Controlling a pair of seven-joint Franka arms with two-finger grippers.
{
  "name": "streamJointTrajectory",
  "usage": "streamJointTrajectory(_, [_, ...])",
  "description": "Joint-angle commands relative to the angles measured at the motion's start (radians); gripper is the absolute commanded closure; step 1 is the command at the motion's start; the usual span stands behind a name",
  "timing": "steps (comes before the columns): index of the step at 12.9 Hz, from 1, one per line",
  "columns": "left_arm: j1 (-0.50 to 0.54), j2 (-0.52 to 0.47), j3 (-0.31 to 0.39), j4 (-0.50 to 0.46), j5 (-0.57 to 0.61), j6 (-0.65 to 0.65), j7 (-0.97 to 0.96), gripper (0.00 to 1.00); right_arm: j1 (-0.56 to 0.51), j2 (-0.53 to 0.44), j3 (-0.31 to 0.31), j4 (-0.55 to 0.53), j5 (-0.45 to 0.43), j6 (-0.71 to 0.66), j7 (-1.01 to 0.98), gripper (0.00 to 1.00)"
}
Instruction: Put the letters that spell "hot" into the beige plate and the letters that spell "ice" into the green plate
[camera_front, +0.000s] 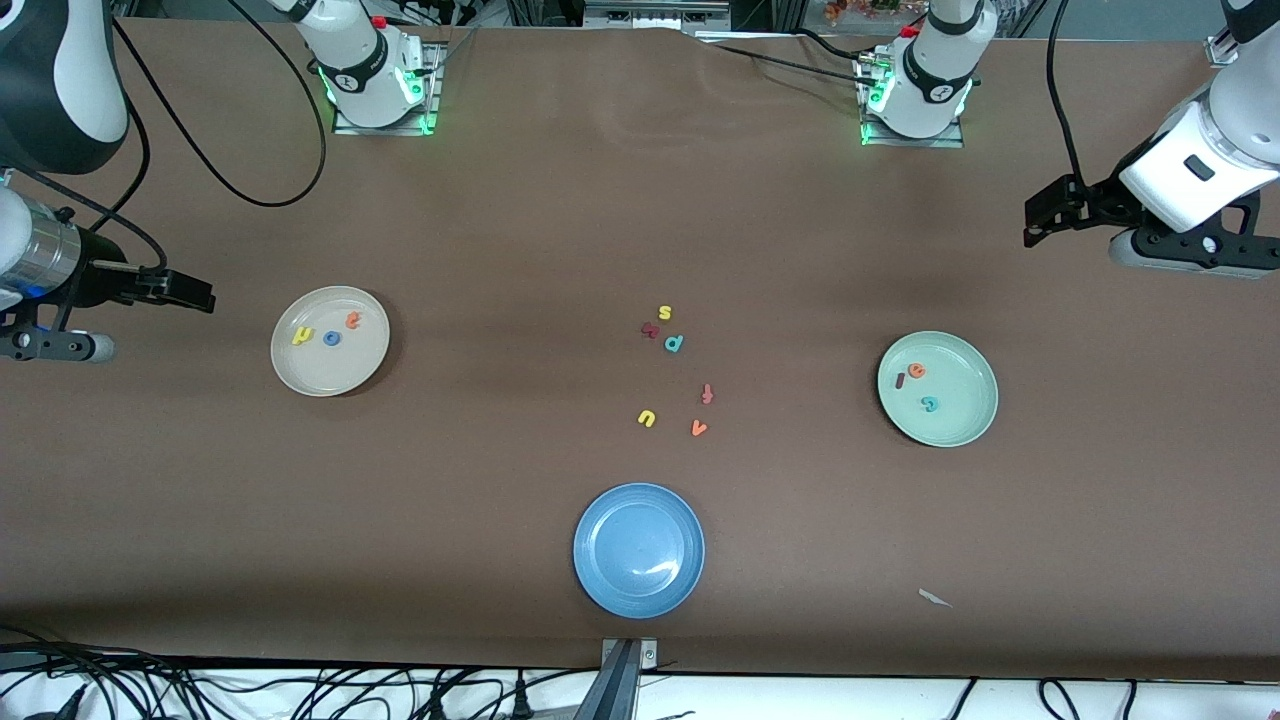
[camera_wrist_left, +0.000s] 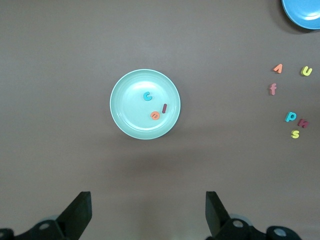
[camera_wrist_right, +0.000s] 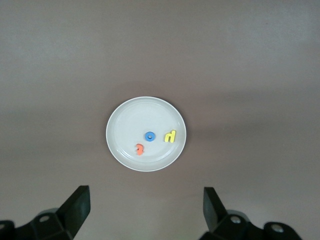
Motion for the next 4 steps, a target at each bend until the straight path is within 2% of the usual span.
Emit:
streamJointTrajectory(1, [-0.02,-0.051,0.025,-0.015,-0.033,-0.039,-0.029,0.0,0.008,-0.021,-0.011,-0.02,0.016,0.006,0.009,0.0])
streamJointTrajectory(4, [-0.019,-0.051,0.025,-0.015,-0.019,-0.05,-0.034,0.0,0.01,-0.021,-0.011,-0.014,0.016,0.006,0.012,0.0])
